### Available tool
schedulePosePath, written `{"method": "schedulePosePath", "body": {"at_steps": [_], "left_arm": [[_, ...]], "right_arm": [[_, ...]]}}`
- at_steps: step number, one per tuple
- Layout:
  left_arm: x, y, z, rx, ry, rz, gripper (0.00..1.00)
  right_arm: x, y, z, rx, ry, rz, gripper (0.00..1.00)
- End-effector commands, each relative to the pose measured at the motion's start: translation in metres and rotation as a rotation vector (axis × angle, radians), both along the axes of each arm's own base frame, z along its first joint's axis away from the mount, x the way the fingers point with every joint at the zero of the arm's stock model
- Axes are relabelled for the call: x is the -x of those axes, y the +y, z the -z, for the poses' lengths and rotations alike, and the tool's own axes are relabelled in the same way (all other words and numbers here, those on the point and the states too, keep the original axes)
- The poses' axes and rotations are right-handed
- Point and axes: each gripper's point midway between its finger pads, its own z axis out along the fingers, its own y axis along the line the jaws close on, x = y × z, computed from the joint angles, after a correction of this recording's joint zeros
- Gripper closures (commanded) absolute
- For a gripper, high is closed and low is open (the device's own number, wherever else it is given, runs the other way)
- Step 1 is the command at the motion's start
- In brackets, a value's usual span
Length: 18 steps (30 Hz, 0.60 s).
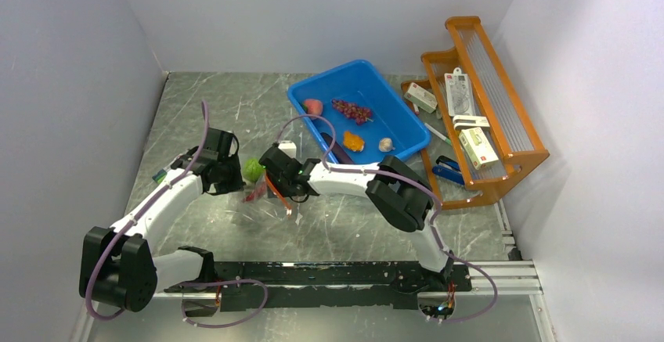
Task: Open the zip-top bag and remove the fake food
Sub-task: Pick up the fake vegetable from the zipper food storage bag.
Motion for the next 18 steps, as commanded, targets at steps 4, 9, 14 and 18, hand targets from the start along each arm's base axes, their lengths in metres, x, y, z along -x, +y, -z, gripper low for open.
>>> {"method": "schedulePosePath", "body": {"at_steps": [4,9,14,18], "left_arm": [[-0.007,-0.007,-0.008,0.016,-0.018,0.014,0.93],[-0.007,-0.006,-0.007,0.012,-0.017,0.009,0.93],[-0.007,-0.007,-0.005,0.013,-0.007,0.014,0.93],[-0.007,-0.007,-0.004,0.012,-0.004,0.015,0.93]], "right_arm": [[-0.022,-0.021,-0.002,0.059,-0.074,0.051,0.53],[-0.018,0.014,-0.014,-0.129,-0.012,0.046,0.51],[-0.020,0.031,-0.024,-0.246,0.017,0.102,0.50],[-0.023,0.028,-0.004,-0.208,0.047,0.173,0.47]]}}
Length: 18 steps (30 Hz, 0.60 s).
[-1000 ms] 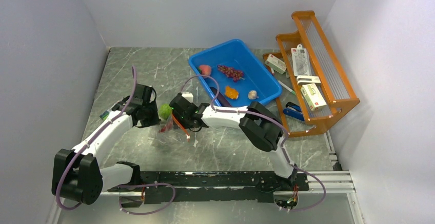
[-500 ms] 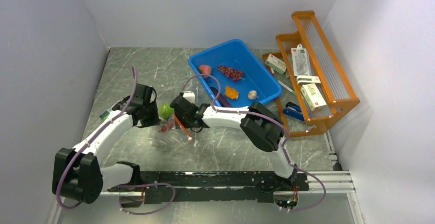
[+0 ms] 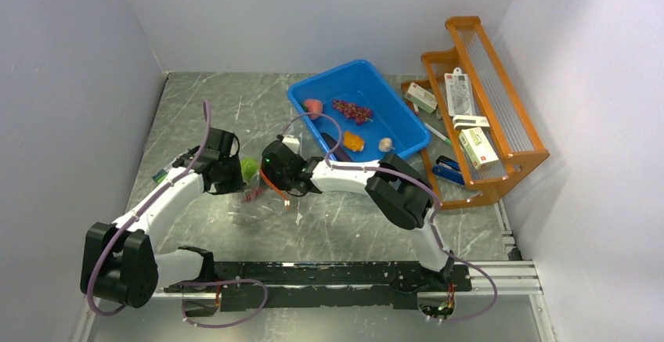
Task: Open the zip-top bag and remove the fake food
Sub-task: Pick up the fake vegetable from the zipper food storage bag.
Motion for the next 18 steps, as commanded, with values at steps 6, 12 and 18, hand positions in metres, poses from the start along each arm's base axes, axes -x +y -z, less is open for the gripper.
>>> {"method": "schedulePosePath", "body": {"at_steps": [6,12,18], "left_arm": [[-0.008,-0.007,-0.010,0.017,-0.028,0.012,0.93],[-0.008,-0.006,-0.011,0.015,-0.031,0.010,0.93],[-0.008,-0.005,-0.011,0.011,-0.034,0.006,0.93]], "right_arm": [[-0.009,-0.027,0.059,0.281,-0.022,0.115,0.59],[-0.002,-0.068,0.072,0.448,-0.087,0.072,0.76],[0.021,-0.095,0.082,0.506,-0.073,-0.051,0.80]]}}
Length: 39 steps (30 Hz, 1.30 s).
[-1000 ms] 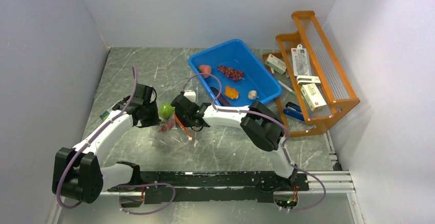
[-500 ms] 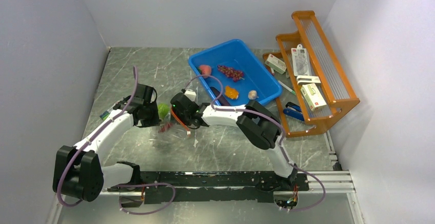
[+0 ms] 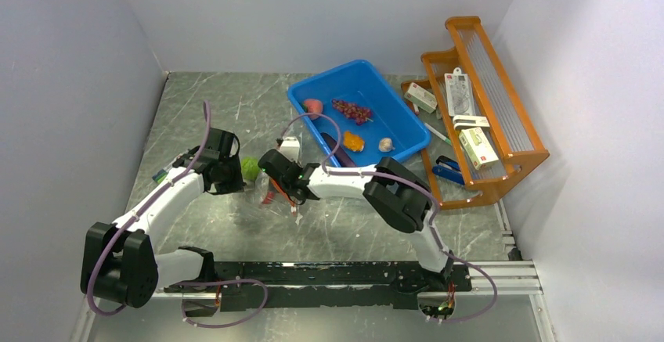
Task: Open the zip-top bag and remove the fake food
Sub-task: Pick up the fake vegetable from the zipper food storage bag.
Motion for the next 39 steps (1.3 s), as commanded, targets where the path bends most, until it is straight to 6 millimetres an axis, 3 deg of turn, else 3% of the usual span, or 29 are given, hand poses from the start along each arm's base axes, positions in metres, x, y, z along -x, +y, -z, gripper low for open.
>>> {"method": "schedulePosePath", "body": {"at_steps": [1,4,9,13,19,27,32,35,39], "left_arm": [[-0.008,-0.005,-0.012,0.013,-0.037,0.005,0.93],[-0.008,-0.005,-0.012,0.010,-0.036,0.005,0.93],[-0.008,-0.005,-0.011,0.009,-0.033,0.003,0.93],[-0.008,-0.004,-0.010,0.007,-0.030,0.002,0.93],[-0.008,-0.004,-0.010,0.003,-0.026,-0.001,0.93],[-0.008,-0.005,-0.009,0.002,-0.026,0.002,0.93],[-0.008,-0.005,-0.010,0.001,-0.028,0.003,0.93],[-0.007,-0.005,-0.010,0.001,-0.026,0.002,0.93],[-0.008,-0.005,-0.010,0.002,-0.029,0.005,0.93]], "right_arm": [[0.037,-0.077,0.064,0.333,0.096,-0.138,0.80],[0.050,-0.075,0.057,0.334,0.072,-0.303,0.78],[0.051,-0.089,0.050,0.390,0.021,-0.363,0.73],[0.049,-0.088,0.048,0.425,0.023,-0.380,0.64],[0.058,-0.067,0.039,0.336,0.028,-0.477,0.55],[0.057,-0.055,0.039,0.370,0.040,-0.464,0.53],[0.072,-0.038,0.027,0.252,0.054,-0.522,0.46],[0.079,-0.035,0.024,0.205,0.080,-0.524,0.48],[0.064,-0.048,0.022,0.264,0.068,-0.383,0.70]]}}
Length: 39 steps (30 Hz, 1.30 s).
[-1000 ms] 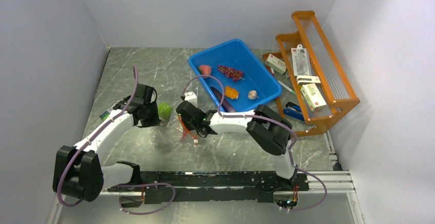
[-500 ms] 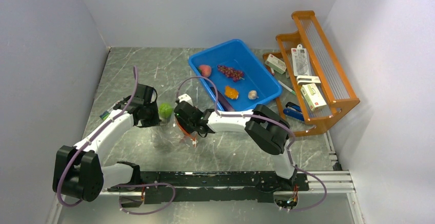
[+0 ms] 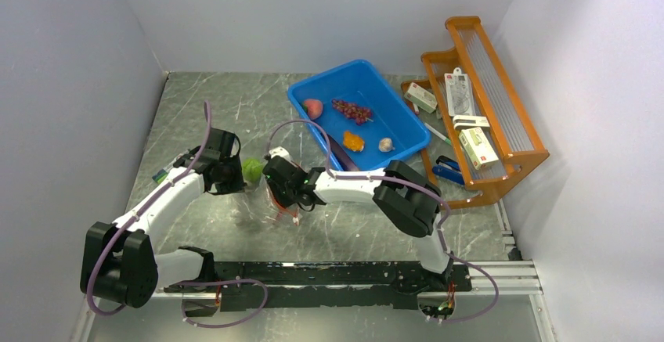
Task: Open the zip-top bag and remove the fake food
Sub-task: Pick up the fake vegetable from the zipper food storage bag.
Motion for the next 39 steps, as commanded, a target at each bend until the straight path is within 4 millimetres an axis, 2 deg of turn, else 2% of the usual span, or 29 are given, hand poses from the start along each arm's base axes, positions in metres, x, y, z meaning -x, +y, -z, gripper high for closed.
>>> {"method": "schedulePosePath", "body": {"at_steps": [1,2,4,7,16,20,26,33,39], "left_arm": [[-0.008,-0.004,-0.010,0.001,-0.028,0.006,0.93],[-0.008,-0.004,-0.010,0.001,-0.028,0.008,0.93],[-0.008,-0.004,-0.010,-0.001,-0.028,0.005,0.93],[-0.008,-0.003,-0.013,-0.002,-0.039,0.001,0.93],[-0.008,-0.003,-0.011,-0.003,-0.033,0.002,0.93],[-0.008,-0.003,-0.011,-0.002,-0.033,0.004,0.93],[-0.008,-0.004,-0.011,-0.002,-0.033,0.005,0.93],[-0.009,-0.004,-0.010,-0.001,-0.030,0.009,0.93],[-0.008,-0.005,-0.007,-0.002,-0.018,0.012,0.93]], "right_arm": [[0.005,-0.031,0.019,0.111,0.042,0.150,0.72],[-0.001,-0.036,0.006,0.101,0.010,0.200,0.74],[-0.007,-0.042,-0.007,0.072,-0.026,0.252,0.78],[-0.006,-0.037,-0.024,-0.030,-0.052,0.242,0.80],[0.000,-0.021,-0.026,-0.083,0.028,0.192,0.81],[0.001,-0.016,-0.040,-0.159,0.044,0.184,0.81],[-0.008,-0.022,-0.054,-0.152,0.032,0.194,0.81],[-0.019,-0.041,-0.073,-0.085,-0.058,0.222,0.82],[-0.016,-0.036,-0.096,-0.140,-0.096,0.148,0.82]]}}
